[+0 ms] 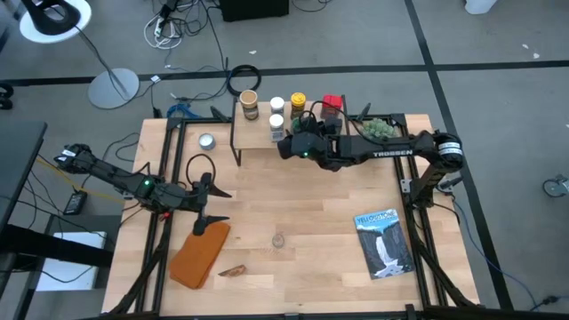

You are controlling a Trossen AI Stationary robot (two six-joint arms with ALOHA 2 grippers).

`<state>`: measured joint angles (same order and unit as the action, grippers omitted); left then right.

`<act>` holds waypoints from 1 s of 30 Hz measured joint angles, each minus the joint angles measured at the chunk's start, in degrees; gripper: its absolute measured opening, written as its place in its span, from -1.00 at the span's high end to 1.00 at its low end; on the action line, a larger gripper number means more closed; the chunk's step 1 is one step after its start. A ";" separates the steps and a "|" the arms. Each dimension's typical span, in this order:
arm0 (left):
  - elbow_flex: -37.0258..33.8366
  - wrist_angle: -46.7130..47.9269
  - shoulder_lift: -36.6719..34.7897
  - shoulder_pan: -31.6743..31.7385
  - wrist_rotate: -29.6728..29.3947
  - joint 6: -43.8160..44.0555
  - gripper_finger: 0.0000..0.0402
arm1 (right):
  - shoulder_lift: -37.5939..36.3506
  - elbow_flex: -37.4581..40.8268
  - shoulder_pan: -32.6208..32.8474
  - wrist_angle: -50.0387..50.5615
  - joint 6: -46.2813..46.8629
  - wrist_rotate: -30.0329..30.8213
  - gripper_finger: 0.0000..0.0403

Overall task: Shelf spices
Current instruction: Put the green seasoning bottle on the shelf

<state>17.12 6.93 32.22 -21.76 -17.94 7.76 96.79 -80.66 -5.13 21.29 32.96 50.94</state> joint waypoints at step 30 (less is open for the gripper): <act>0.02 0.05 -0.02 -0.02 -0.02 0.01 -0.67 | 2.37 0.13 7.28 16.54 16.82 -1.96 -0.18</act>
<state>17.15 6.97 32.21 -21.78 -17.96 7.76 99.15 -80.53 2.16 37.82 49.78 48.97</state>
